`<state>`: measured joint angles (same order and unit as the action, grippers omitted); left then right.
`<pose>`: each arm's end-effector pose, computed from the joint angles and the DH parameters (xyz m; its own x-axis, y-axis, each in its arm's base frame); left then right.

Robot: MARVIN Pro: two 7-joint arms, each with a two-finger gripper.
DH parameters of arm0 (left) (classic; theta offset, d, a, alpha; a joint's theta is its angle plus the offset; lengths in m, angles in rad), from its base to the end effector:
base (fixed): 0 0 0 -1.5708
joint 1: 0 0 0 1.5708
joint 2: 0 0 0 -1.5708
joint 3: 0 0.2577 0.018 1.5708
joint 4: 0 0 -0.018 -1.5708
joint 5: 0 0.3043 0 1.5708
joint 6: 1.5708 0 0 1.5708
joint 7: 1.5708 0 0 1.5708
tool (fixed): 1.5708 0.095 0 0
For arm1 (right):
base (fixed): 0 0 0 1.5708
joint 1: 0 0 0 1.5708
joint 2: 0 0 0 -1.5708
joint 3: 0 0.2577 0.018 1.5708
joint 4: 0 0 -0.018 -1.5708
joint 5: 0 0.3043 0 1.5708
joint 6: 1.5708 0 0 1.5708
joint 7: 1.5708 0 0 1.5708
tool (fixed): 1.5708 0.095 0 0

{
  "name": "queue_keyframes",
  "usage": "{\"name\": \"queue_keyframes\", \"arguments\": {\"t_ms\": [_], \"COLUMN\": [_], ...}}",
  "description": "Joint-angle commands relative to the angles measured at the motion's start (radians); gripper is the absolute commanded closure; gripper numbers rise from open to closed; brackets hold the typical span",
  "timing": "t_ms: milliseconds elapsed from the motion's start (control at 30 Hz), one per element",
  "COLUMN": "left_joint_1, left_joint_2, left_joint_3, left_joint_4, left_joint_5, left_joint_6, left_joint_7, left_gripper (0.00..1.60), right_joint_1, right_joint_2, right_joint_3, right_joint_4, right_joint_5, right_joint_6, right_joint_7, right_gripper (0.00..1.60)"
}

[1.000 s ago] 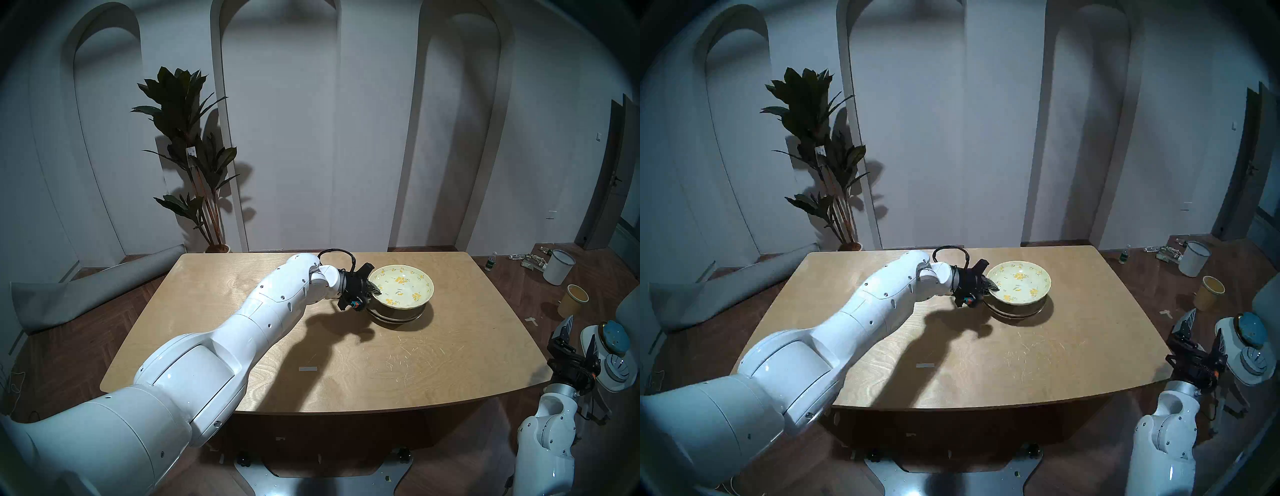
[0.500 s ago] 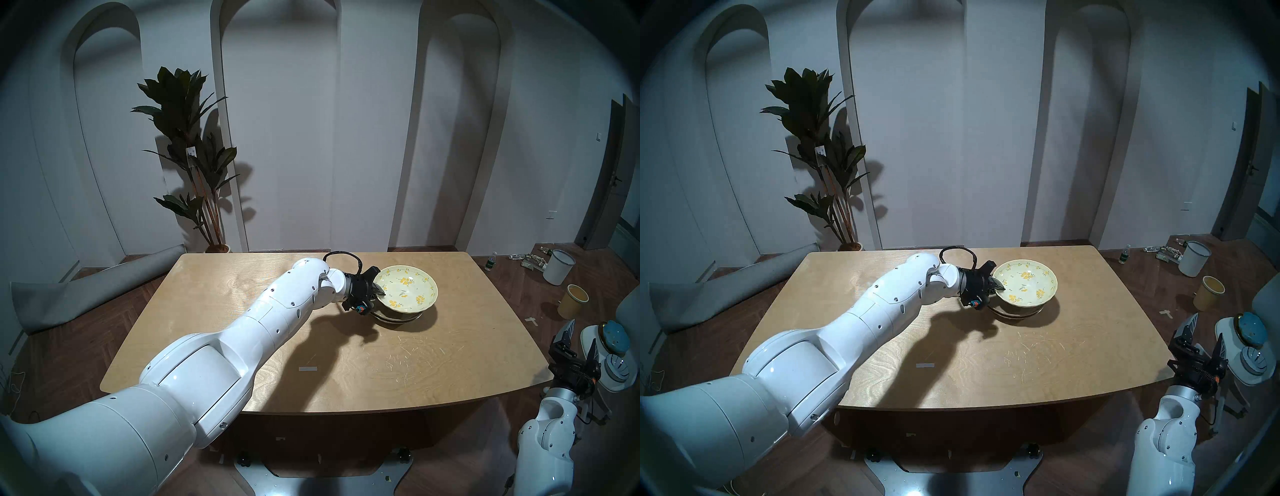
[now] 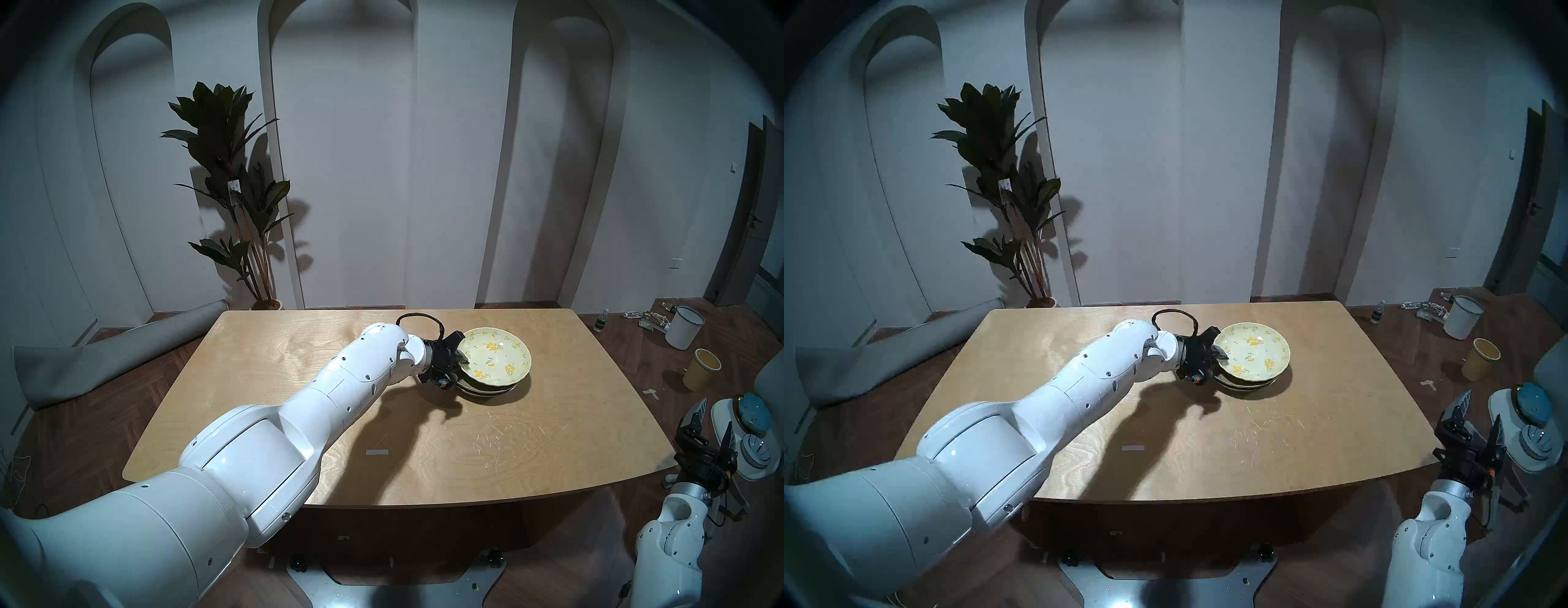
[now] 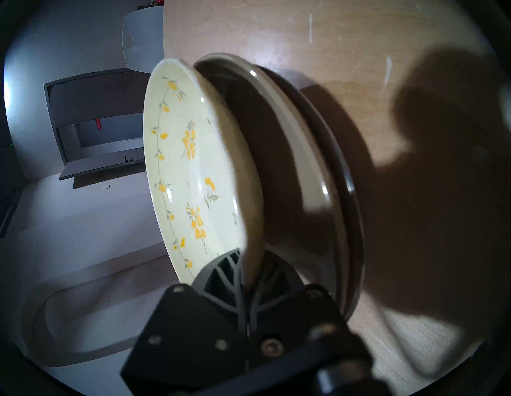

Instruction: Stack the plates into one stack

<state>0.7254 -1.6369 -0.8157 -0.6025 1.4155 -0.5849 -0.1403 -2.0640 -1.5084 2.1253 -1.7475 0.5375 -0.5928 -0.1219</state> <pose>0.5084 -0.2251 -0.2896 -0.8912 -0.4224 -0.1654 -0.0867 0.5165 -0.8519 0.2025 -0.2472 -0.2840 -0.4174 0.0321 0.9081 -0.6304 -0.7300 -0.2640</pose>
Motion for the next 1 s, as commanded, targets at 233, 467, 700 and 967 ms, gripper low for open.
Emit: {"name": "queue_keyframes", "arguments": {"t_ms": [233, 467, 700, 967], "left_joint_1": [-0.061, -0.059, -0.055, -0.056], "left_joint_2": [-0.002, 0.015, 0.018, 0.039], "left_joint_3": [-0.009, -0.012, -0.013, -0.025], "left_joint_4": [-0.013, -0.028, -0.019, -0.046], "left_joint_5": [0.005, 0.012, 0.023, 0.026], "left_joint_6": [-0.036, -0.045, -0.032, -0.046], "left_joint_7": [0.041, 0.048, 0.073, 0.075], "left_gripper": [0.86, 0.32, 0.23, 0.47], "right_joint_1": [0.011, 0.02, 0.029, 0.034], "right_joint_2": [0.019, 0.026, 0.033, 0.038], "right_joint_3": [0.009, 0.008, 0.006, 0.008], "right_joint_4": [0.023, 0.043, 0.061, 0.077], "right_joint_5": [0.02, 0.031, 0.038, 0.046], "right_joint_6": [-0.037, -0.046, -0.052, -0.058], "right_joint_7": [0.034, 0.05, 0.064, 0.077], "right_gripper": [0.0, 0.0, 0.0, 0.0]}}
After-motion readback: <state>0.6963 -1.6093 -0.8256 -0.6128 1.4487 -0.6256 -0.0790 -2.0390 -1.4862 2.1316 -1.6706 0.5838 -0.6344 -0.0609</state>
